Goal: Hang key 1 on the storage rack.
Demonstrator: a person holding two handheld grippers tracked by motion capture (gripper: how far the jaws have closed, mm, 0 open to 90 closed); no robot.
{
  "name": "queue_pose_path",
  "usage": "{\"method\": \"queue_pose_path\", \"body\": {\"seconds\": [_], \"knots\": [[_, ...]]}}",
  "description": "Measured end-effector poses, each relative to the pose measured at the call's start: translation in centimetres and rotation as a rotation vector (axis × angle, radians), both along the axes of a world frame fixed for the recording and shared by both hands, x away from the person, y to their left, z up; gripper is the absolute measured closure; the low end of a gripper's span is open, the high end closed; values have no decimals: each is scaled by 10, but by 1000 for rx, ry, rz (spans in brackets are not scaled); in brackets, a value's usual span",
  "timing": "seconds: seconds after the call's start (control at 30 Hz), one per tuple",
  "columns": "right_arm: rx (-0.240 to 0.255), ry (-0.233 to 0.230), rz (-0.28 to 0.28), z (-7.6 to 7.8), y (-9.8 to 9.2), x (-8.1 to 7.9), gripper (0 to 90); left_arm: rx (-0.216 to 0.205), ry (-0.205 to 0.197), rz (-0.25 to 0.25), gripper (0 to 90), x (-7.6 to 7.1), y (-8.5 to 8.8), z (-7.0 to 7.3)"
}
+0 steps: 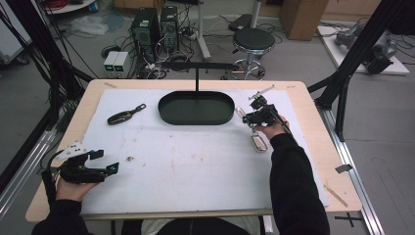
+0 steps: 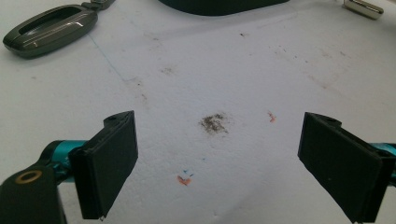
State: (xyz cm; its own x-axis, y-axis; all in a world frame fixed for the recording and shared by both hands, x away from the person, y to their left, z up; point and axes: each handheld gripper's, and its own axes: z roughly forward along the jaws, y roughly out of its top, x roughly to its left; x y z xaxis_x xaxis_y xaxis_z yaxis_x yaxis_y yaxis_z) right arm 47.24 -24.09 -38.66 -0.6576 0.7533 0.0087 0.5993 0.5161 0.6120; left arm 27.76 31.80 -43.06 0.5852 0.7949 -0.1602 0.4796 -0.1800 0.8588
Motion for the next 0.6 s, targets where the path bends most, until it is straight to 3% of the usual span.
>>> {"method": "queue_pose_path", "body": {"seconds": [0.03,0.4,0.6], "knots": [[34,-7,-2,6,-4,-3,755,1,-1,0,125,0,0,0],[110,-75,12,26,-1,-13,755,-1,0,1,125,1,0,-1],[173,-139,32,55,9,-16,755,1,1,0,125,2,0,-1]]}}
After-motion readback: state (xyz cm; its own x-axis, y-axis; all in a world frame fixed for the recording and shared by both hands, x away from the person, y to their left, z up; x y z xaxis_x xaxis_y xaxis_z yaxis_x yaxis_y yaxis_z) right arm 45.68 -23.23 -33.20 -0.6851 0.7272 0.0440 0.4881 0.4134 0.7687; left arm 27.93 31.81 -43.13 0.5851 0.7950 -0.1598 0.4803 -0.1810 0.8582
